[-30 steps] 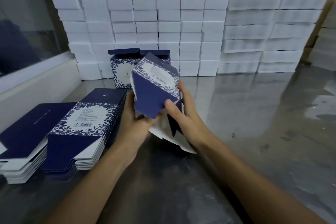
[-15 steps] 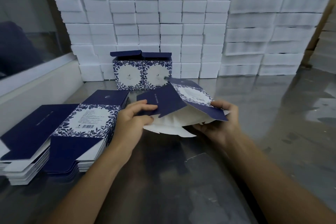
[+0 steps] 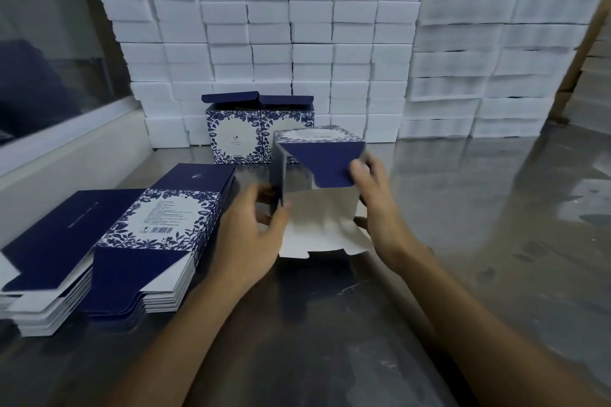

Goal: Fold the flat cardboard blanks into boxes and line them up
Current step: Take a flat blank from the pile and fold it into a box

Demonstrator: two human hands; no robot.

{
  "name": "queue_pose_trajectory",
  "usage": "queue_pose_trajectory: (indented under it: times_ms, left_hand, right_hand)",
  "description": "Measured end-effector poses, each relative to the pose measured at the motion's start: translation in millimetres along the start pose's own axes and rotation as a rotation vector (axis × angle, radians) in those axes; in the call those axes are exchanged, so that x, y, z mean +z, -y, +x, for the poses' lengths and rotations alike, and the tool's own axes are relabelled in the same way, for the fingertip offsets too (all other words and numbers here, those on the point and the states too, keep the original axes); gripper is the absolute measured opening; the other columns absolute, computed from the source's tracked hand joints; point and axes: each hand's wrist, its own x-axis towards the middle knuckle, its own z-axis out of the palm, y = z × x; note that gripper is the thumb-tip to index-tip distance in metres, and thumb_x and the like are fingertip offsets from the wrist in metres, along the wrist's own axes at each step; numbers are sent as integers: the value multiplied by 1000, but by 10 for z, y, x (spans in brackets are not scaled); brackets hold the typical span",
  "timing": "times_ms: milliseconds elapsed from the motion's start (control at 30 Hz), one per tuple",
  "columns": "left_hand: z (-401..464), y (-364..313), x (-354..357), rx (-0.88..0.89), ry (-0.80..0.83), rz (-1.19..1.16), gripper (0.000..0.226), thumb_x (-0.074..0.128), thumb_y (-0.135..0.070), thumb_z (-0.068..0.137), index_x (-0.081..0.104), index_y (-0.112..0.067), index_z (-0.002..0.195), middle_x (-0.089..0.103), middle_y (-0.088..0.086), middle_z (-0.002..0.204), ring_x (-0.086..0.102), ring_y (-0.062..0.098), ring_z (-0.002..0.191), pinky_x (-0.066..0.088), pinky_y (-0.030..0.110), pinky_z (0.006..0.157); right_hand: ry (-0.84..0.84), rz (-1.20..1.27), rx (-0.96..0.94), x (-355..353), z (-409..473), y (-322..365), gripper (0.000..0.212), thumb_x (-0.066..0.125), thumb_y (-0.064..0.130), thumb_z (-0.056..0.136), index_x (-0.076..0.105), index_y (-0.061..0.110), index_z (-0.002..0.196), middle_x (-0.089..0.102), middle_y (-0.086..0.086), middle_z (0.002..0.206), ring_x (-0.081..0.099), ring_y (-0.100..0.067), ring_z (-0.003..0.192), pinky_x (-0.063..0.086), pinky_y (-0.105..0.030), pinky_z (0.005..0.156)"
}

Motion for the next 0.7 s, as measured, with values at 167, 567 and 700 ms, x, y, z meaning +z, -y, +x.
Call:
queue_pose_trajectory:
  times_ms: [167, 567, 700]
  left_hand:
    - [47, 24, -45, -32, -149, -6, 7, 58, -22, 97, 58, -28, 95, 63, -14, 77, 59, -11, 69, 39, 3, 53]
    - [84, 8, -85, -43, -238, -49, 41, 52, -27, 100, 46, -7, 64, 52, 12, 60, 52, 34, 64, 43, 39, 60]
    - [83, 3, -91, -18, -278, -46, 44, 52, -25, 100, 40, -10, 61, 54, 21, 61, 54, 38, 64, 42, 42, 61]
  right_hand:
    - [58, -209, -158, 6, -6, -72, 77, 71, 54, 78, 43, 36, 147, 57, 19, 138, 56, 2, 123, 51, -19, 96]
    - [-474, -1, -311, -106, 89, 27, 26, 61, 18, 99, 45, 38, 100, 74, 6, 75, 67, -12, 62, 53, -23, 55]
    - [-343, -277, -442, -148, 126, -56, 34, 49, 2, 101, 58, 34, 93, 64, 26, 86, 60, -13, 68, 50, -27, 60]
